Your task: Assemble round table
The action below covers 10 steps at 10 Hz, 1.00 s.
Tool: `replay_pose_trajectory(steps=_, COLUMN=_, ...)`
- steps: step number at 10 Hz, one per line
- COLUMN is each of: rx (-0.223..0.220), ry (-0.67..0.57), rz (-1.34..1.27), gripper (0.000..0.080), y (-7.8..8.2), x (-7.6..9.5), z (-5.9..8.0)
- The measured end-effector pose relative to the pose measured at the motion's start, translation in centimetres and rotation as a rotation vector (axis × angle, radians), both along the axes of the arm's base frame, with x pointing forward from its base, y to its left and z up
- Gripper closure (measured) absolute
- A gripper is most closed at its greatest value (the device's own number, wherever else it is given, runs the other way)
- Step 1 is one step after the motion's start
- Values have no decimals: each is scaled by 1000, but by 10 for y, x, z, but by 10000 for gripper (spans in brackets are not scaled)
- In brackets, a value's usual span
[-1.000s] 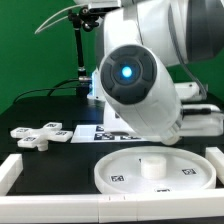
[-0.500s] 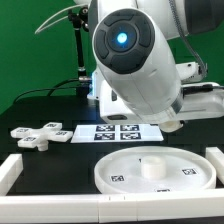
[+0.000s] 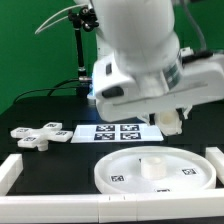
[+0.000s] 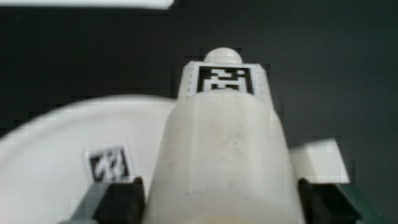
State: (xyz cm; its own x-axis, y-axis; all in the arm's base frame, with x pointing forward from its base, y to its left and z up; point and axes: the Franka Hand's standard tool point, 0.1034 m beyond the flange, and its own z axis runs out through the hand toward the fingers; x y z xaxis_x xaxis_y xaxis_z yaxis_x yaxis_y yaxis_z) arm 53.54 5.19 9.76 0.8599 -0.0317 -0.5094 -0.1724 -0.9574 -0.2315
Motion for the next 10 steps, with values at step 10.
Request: replay_pose_trajectory(steps=10, rx=-174, ry=-726, rz=19, gripper=389, y=-17, x=32, z=38)
